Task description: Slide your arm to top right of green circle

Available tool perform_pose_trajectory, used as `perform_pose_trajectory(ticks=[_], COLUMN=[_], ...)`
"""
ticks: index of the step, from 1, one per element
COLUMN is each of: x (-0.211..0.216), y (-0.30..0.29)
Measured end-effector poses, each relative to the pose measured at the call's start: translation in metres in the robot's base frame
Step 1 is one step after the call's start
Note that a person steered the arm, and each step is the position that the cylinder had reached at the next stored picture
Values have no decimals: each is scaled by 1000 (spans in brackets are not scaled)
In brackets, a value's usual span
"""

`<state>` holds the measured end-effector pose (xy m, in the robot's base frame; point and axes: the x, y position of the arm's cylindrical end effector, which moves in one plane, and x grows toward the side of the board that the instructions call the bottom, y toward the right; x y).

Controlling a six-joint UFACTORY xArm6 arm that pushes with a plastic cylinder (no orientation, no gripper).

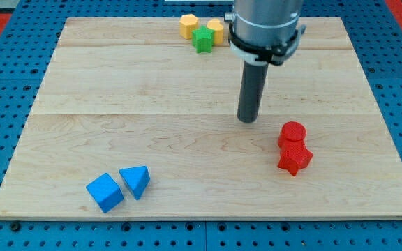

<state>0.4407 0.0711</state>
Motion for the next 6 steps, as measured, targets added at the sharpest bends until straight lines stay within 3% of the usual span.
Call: perform_pose_trajectory(ticks=[3,4,6], x=[-191,-235,-246], y=[182,188,152])
